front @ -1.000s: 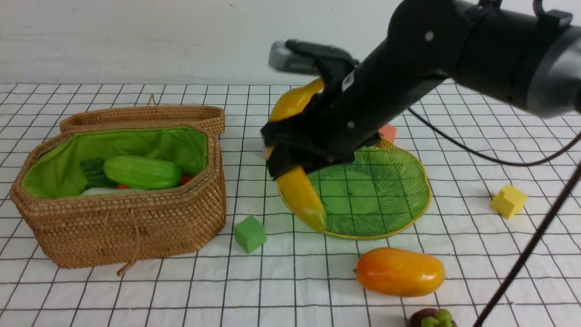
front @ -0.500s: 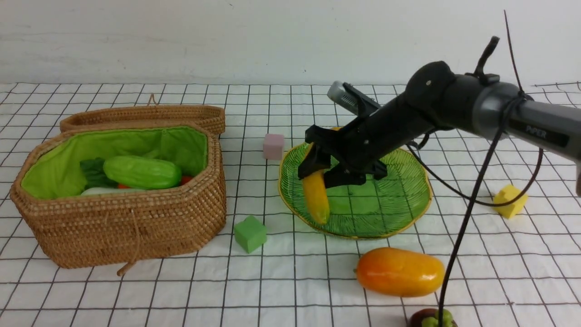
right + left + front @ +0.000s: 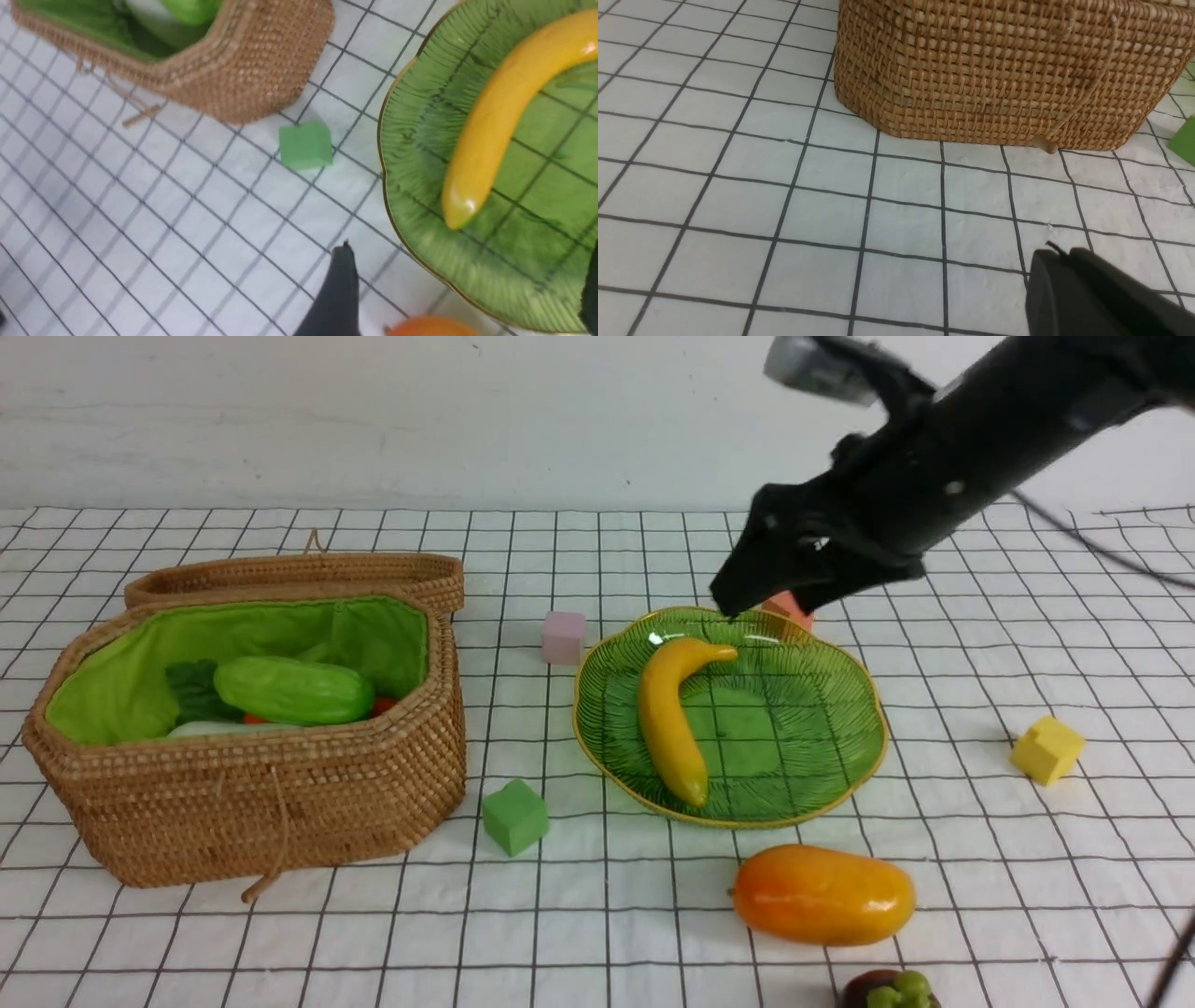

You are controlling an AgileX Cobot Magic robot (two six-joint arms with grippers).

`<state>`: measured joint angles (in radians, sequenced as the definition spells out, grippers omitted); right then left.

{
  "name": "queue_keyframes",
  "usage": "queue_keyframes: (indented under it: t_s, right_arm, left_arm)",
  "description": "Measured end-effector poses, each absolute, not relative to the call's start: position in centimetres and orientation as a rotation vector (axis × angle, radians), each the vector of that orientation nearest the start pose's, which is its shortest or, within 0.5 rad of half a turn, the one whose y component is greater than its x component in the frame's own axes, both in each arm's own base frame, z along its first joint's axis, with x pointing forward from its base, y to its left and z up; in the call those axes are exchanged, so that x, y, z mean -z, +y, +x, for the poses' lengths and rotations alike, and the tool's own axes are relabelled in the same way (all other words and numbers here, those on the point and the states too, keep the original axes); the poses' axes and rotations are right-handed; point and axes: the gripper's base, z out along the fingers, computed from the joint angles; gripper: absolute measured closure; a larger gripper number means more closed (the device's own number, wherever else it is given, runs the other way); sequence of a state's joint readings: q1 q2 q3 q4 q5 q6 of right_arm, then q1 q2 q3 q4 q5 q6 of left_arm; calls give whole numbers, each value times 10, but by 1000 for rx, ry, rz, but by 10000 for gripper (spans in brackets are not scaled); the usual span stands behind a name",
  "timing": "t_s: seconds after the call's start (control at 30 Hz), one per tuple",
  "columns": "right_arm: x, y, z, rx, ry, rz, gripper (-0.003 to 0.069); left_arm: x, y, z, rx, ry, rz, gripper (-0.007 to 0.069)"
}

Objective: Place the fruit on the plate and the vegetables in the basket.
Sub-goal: Use the right arm to grab a mango and put it into the right plate

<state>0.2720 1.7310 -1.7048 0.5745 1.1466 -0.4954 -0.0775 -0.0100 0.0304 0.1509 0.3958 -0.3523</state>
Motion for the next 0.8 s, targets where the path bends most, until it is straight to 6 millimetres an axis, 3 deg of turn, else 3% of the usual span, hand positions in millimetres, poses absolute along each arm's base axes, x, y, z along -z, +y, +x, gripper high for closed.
queue_keyframes:
  t_s: [0.03, 0.1, 0.17, 0.23, 0.27, 0.33, 0.47, 0.8]
  right_arm:
    - [-363, 144, 347, -673, 2394, -832, 9]
    - [-364, 141, 314, -572, 2349, -1024, 20]
    - [-349, 142, 291, -529, 2352, -1175, 31]
    - [-338, 143, 283, -512, 2357, -1241, 39]
    - [-317, 146, 275, -483, 2383, -1325, 54]
    - [-296, 148, 271, -420, 2407, -1409, 64]
    - [-266, 151, 276, -287, 2442, -1513, 69]
    - [-211, 159, 308, -171, 2469, -1549, 70]
  left_arm:
    - [-168, 1, 52, 143, 1890, -168, 602]
    - [-168, 1, 52, 143, 1890, -168, 599]
    - [-168, 1, 52, 142, 1891, -168, 595]
    - [-168, 1, 52, 142, 1891, -168, 594]
    - [-168, 1, 52, 142, 1891, -168, 592]
    - [-168, 1, 52, 142, 1891, -168, 591]
    - [-168, 1, 52, 142, 1891, -168, 591]
    - [-168, 1, 52, 142, 1891, -167, 589]
